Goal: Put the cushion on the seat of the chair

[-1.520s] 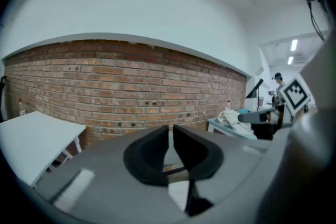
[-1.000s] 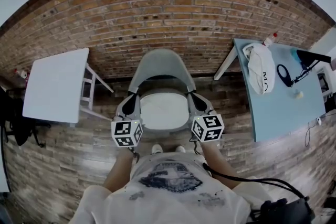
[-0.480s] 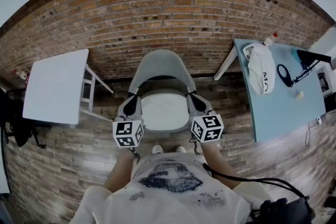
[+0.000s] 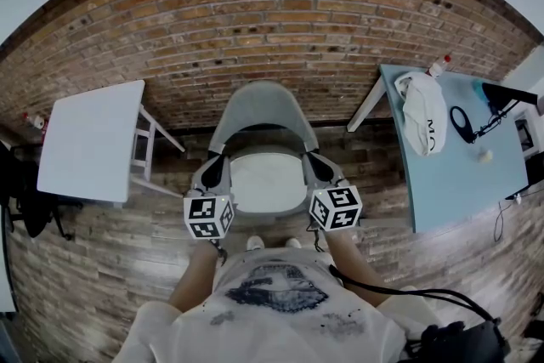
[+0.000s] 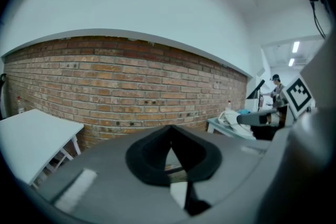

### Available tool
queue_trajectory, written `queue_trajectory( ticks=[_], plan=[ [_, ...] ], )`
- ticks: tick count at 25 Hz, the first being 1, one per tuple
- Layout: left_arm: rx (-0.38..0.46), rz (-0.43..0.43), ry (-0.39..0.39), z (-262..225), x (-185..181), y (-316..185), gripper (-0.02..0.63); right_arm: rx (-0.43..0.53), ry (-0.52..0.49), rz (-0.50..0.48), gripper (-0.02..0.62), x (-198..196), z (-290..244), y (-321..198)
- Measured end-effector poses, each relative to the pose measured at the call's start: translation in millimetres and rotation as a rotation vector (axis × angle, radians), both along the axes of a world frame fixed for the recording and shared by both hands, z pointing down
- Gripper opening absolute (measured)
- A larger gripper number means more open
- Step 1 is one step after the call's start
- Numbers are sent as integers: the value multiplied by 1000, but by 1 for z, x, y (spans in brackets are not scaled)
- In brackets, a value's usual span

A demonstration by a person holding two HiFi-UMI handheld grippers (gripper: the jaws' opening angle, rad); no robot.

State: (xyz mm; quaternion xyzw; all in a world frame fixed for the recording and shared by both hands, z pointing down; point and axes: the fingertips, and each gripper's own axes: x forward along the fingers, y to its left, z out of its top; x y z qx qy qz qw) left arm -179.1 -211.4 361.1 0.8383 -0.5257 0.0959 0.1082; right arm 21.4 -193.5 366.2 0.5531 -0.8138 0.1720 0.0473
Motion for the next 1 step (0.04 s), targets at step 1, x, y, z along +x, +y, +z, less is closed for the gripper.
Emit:
queue_trajectory(
  ticks=[1],
  plan=[
    [0,1,0,0,0,-1,-8,-1,0,0,-3,0,0,-1]
  ],
)
